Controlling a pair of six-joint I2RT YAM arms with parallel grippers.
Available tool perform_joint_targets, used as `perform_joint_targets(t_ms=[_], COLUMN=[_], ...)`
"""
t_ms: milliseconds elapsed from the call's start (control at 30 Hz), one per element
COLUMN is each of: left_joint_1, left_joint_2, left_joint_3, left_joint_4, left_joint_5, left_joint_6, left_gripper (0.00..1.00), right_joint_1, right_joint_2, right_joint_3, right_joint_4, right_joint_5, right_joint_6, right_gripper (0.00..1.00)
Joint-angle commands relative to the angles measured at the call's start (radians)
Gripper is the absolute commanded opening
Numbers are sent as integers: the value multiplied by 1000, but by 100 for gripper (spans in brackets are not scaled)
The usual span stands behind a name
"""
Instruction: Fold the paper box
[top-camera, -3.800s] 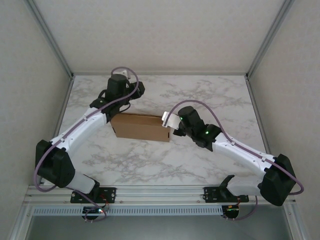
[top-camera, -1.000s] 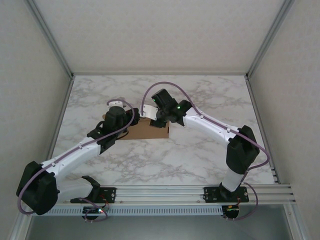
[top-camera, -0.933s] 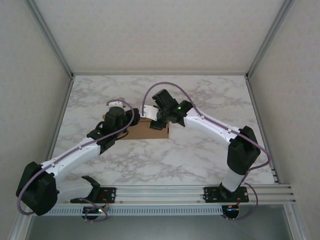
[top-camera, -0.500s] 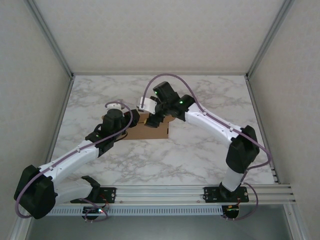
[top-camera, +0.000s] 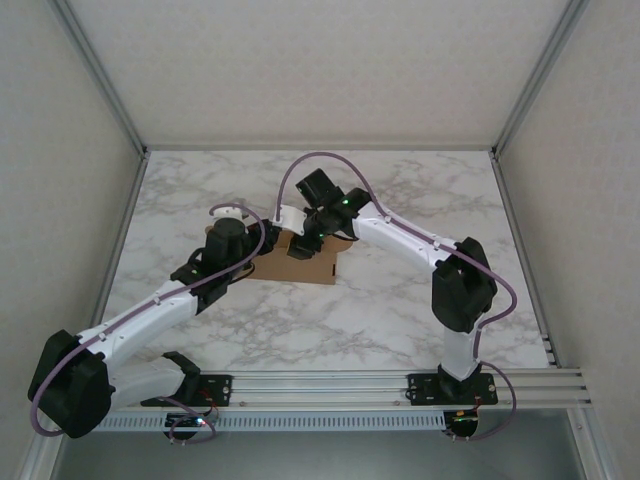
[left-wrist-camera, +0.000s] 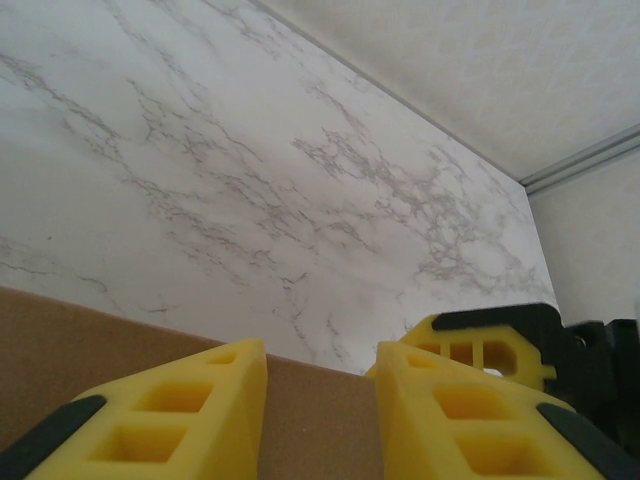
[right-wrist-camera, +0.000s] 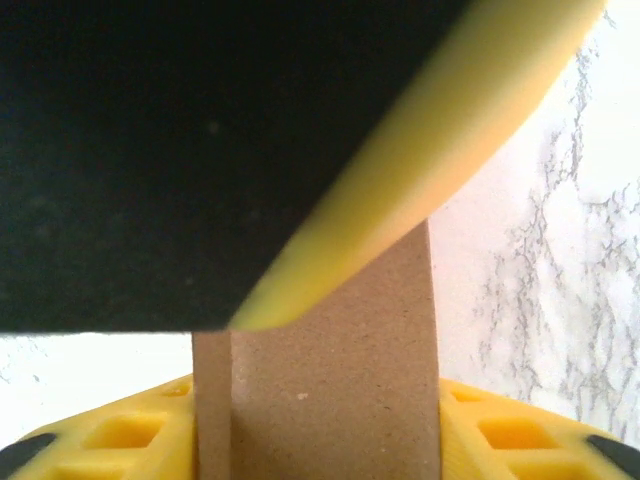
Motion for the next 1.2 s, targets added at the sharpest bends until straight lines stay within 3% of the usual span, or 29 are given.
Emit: perform_joint_targets(t_ms=[0, 67, 200, 367, 467, 600, 733, 900, 1167], left_joint_1=[-8, -8, -8, -8, -8, -8, -7, -7, -7], left_joint_2=[1, 0, 6, 3, -1, -18, -23, -21, -12], left_joint_3=[-29, -42, -76, -80, -78, -78, -74, -75, -76], left_joint_4=[-78, -69, -45, -37, -40, -46, -60, -54, -60], left_joint_5=[2, -4, -8, -11, -12, -14, -24, -33, -46], left_joint_6=[-15, -15, -24, -25, -22, -20, -17, -21, -15], left_gripper=[35, 35, 35, 35, 35, 35, 36, 37, 37], right_joint_1=[4, 3, 2, -37, -81, -111, -104, -102, -101], right_joint_2=[-1, -13, -59, -265, -392, -495, -561, -553, -505], right_joint_3=[-11, -26, -50, -196, -289, -347, -376, -375, -388], right_joint_4=[24, 42, 67, 252, 349, 262, 91, -84, -71], right_joint_5=[1, 10, -20, -82, -8, 179, 293, 297, 225], right_joint_6=[16, 21, 71, 255, 423, 609, 743, 975, 1116], right_gripper=[39, 39, 65, 70, 57, 0, 0, 0, 0])
